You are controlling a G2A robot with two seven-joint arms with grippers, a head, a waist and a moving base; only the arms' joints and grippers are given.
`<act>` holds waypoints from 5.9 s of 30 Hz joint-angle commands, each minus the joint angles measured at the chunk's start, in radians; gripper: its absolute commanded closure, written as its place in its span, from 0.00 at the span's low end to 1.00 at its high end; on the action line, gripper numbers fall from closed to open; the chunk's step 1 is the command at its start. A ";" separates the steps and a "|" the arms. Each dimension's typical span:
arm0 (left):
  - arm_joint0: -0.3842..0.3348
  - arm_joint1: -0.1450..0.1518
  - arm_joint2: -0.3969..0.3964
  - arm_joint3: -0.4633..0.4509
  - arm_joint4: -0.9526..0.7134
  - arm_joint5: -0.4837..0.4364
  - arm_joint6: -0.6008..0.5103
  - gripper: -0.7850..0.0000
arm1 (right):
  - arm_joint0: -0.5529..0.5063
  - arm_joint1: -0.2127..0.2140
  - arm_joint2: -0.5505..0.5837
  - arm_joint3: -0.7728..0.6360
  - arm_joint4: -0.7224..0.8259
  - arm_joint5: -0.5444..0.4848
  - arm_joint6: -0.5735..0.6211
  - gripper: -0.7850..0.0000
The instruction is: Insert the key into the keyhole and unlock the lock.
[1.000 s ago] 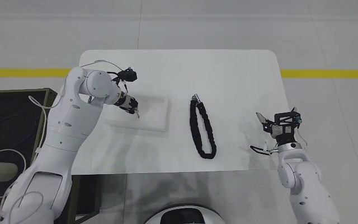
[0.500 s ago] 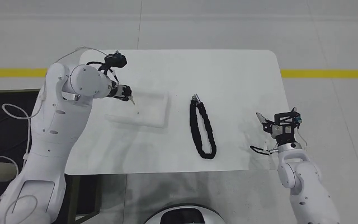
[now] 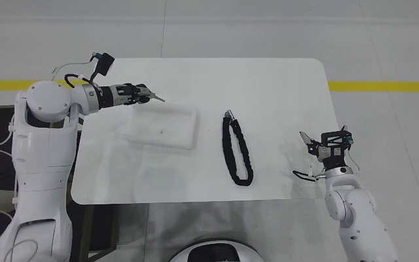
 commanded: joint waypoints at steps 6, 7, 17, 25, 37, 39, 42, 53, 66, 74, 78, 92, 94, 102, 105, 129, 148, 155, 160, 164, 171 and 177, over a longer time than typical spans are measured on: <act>0.000 0.000 0.001 0.000 0.008 0.000 -0.001 1.00 | 0.000 0.000 0.000 0.000 0.000 0.000 0.000 0.00; 0.000 0.000 0.001 0.000 0.008 0.000 -0.001 1.00 | 0.000 0.000 0.000 0.000 0.000 0.000 0.000 0.00; 0.000 0.000 0.001 0.000 0.008 0.000 -0.001 1.00 | 0.000 0.000 0.000 0.000 0.000 0.000 0.000 0.00; 0.000 0.000 0.001 0.000 0.008 0.000 -0.001 1.00 | 0.000 0.000 0.000 0.000 0.000 0.000 0.000 0.00; 0.000 0.000 0.001 0.000 0.008 0.000 -0.001 1.00 | 0.124 -0.009 -0.094 -0.141 0.417 -0.238 0.357 0.00; 0.000 0.000 0.001 0.000 0.008 0.000 -0.001 1.00 | 0.186 -0.007 -0.124 -0.137 0.457 -0.308 0.454 0.00; 0.000 0.000 0.001 0.000 0.008 0.000 -0.001 1.00 | 0.276 -0.008 -0.191 -0.095 0.477 -0.398 0.555 0.00; 0.000 0.000 0.001 0.000 0.008 0.000 -0.001 1.00 | 0.645 -0.046 -0.437 0.225 0.486 -0.400 0.957 0.00; 0.000 0.000 0.001 0.000 0.008 0.000 -0.001 1.00 | 0.824 -0.092 -0.529 0.359 0.540 -0.316 1.092 0.00; 0.000 0.000 0.001 0.000 0.008 0.000 -0.001 1.00 | 0.687 -0.073 -0.423 0.235 0.595 -0.304 1.099 0.00; 0.000 0.000 0.001 0.000 0.008 0.000 -0.001 1.00 | 0.724 -0.077 -0.427 0.222 0.617 -0.263 1.211 0.05; 0.000 0.000 0.001 0.000 0.008 0.000 -0.001 1.00 | 0.930 -0.145 -0.606 0.424 0.533 -0.209 1.334 0.22; 0.000 0.000 0.001 0.000 0.008 0.000 -0.001 1.00 | 0.947 -0.155 -0.623 0.450 0.494 -0.209 1.324 0.24; 0.000 0.000 0.001 0.000 0.008 0.000 -0.001 1.00 | 0.987 -0.194 -0.644 0.545 0.458 -0.202 1.316 0.65; 0.000 0.000 0.001 0.000 0.008 0.000 -0.001 1.00 | 1.001 -0.209 -0.649 0.573 0.443 -0.203 1.310 0.58; 0.000 0.000 0.001 0.000 0.008 0.000 -0.001 1.00 | 1.000 -0.273 -0.523 0.563 0.366 -0.202 1.362 1.00; 0.000 0.000 0.001 0.000 0.008 0.000 -0.001 1.00 | 0.813 -0.218 -0.320 0.342 0.498 -0.257 1.241 1.00; 0.000 0.000 0.001 0.000 0.008 0.000 -0.001 1.00 | 0.529 -0.200 -0.136 0.215 0.932 -0.398 0.955 1.00; 0.000 0.000 0.001 0.000 0.008 0.000 -0.001 1.00 | 0.507 -0.195 -0.116 0.286 1.232 -0.504 0.928 1.00; 0.000 0.000 0.001 0.000 0.008 0.000 -0.001 1.00 | 0.532 -0.195 -0.151 0.353 1.438 -0.552 0.974 1.00; 0.000 0.000 0.001 0.000 0.008 0.000 -0.001 1.00 | 0.569 -0.205 -0.228 0.462 1.767 -0.568 1.062 1.00; 0.000 0.000 0.001 0.000 0.008 0.000 -0.001 1.00 | 0.592 -0.202 -0.240 0.496 1.749 -0.567 1.103 1.00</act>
